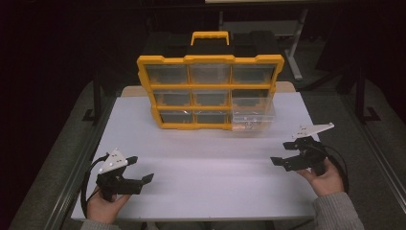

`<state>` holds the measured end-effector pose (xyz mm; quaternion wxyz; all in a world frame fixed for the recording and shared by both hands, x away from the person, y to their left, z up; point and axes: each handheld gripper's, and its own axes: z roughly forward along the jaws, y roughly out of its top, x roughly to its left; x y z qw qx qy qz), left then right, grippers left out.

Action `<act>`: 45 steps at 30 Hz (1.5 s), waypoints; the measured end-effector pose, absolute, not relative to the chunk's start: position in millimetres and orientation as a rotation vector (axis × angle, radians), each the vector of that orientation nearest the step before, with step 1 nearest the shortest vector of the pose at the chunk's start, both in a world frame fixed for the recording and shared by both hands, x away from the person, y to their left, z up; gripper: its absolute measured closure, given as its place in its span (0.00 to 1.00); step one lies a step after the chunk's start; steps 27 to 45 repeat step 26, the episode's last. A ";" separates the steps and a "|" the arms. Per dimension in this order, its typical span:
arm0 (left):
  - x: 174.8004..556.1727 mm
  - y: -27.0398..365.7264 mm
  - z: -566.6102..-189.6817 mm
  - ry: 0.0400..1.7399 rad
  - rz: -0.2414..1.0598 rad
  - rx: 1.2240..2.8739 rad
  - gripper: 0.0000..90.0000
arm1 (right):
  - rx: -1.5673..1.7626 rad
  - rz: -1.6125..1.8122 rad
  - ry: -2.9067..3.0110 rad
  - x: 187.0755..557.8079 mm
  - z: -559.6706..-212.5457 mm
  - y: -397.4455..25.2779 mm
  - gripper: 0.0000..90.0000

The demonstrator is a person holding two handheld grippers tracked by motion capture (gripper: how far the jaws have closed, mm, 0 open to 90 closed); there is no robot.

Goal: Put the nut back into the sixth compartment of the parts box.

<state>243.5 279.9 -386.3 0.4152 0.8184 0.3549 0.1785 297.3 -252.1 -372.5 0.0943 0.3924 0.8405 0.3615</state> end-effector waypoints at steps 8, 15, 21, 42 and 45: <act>243.9 278.7 -388.1 0.888 0.432 2.058 0.18 | 1.167 1.095 2.480 291.7 -387.0 -251.8 0.24; 243.8 276.7 -390.2 0.884 0.424 2.057 0.18 | 1.182 1.107 2.464 284.6 -396.2 -250.7 0.23; 243.7 276.1 -390.9 0.873 0.417 2.070 0.18 | 1.165 1.103 2.449 277.9 -403.2 -248.4 0.21; 243.2 275.7 -390.9 0.870 0.418 2.070 0.18 | 1.171 1.120 2.449 274.4 -405.0 -246.7 0.21; 243.2 275.7 -390.9 0.870 0.418 2.070 0.18 | 1.171 1.120 2.449 274.4 -405.0 -246.7 0.21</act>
